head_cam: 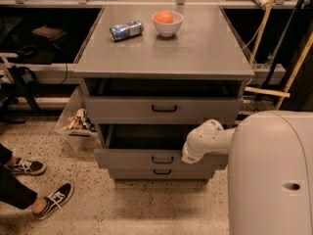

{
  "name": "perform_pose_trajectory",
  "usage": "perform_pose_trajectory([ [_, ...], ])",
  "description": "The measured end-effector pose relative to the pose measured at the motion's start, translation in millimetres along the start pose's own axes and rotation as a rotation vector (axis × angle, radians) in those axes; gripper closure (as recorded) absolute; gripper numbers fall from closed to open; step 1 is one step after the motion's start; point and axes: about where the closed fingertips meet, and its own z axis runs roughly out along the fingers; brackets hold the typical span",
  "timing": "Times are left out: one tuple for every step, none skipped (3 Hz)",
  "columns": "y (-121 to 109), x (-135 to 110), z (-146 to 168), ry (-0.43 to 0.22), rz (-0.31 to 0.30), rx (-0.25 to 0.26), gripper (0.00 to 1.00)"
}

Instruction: Open middle drawer

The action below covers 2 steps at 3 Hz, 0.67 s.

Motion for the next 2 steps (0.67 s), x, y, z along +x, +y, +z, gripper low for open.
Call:
perform_pose_trajectory([
  [9.1,5.6,-2.4,-0.005,-0.041,-0.004,1.00],
  [8.9,5.2,-3.8,-0.005,-0.041,-0.004,1.00],
])
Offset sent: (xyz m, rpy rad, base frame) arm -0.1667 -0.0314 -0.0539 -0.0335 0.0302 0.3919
